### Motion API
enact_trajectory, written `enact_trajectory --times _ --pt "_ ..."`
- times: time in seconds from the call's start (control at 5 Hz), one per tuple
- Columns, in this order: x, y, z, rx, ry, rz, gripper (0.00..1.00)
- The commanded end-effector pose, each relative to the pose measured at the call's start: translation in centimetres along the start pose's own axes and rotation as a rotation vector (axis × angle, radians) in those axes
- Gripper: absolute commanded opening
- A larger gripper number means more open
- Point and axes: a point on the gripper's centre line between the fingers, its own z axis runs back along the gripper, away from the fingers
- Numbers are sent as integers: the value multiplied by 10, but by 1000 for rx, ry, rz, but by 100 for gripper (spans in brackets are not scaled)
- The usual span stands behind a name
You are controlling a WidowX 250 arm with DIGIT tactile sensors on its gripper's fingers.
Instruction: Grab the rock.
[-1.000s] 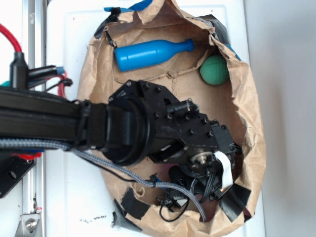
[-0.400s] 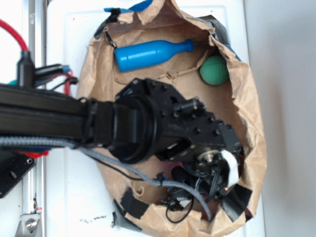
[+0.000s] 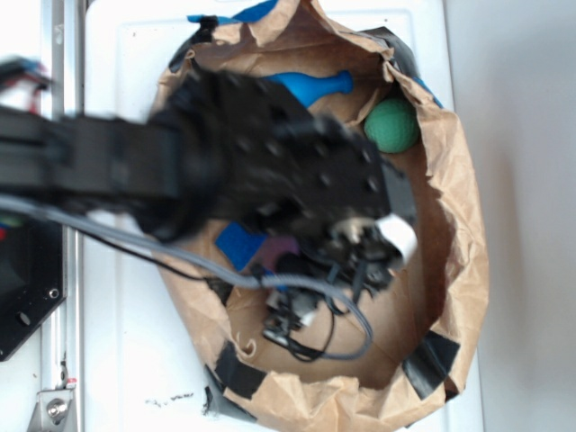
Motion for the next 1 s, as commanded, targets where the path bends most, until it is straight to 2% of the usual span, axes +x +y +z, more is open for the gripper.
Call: enact_trajectory --times 0.0,0.2,0.4,0.6,0.8 --pt "-23 0 72 134 48 399 0" --pt "-62 -32 85 155 65 469 0" --pt "-87 -59 102 106 14 464 0" --pt "-97 -75 109 107 -61 444 0" --pt "-101 -78 112 112 -91 473 0"
